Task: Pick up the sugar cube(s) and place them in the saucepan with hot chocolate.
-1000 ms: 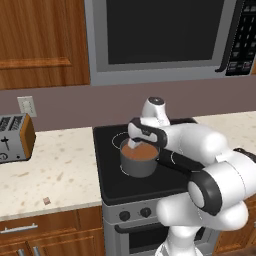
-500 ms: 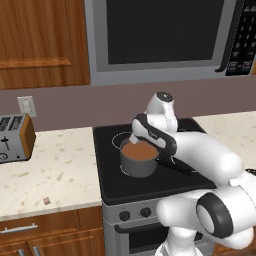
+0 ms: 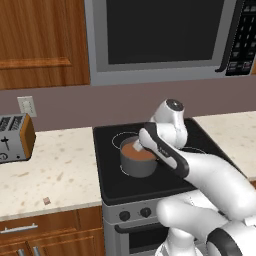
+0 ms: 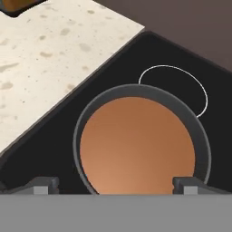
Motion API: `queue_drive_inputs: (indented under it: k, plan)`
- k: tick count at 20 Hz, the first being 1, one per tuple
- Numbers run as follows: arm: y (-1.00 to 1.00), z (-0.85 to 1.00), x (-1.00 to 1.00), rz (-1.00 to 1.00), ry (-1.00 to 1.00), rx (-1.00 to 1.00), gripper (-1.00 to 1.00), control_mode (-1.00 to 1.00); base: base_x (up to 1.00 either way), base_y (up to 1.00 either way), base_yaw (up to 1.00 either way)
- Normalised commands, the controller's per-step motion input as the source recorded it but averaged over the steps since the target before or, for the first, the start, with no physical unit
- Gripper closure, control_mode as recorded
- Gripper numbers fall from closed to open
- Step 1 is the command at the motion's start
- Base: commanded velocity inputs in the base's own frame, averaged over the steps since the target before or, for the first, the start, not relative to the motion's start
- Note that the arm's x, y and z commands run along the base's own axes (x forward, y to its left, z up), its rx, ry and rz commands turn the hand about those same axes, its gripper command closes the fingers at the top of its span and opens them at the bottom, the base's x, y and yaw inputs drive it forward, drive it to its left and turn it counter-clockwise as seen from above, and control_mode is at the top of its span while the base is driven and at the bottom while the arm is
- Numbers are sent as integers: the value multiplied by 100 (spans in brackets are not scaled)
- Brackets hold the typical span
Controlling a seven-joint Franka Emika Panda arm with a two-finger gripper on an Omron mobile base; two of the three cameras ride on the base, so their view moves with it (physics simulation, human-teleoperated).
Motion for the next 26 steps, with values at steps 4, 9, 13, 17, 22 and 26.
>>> queue_drive_inputs:
  k: [4,9,13,17,22,26]
  plan:
    - [5,2,-40,1,-8,0,-100,-100,0,0,0]
    - [5,3,-51,5,-7,1,-100,-100,0,0,0]
    - [41,0,-53,8,-1,0,-100,-100,0,0,0]
    - [52,4,-18,13,17,0,-100,-100,0,0,0]
    - [80,6,-9,15,22,-2,-100,-100,0,0,0]
    - [100,0,-8,10,19,-12,-100,-100,0,0,0]
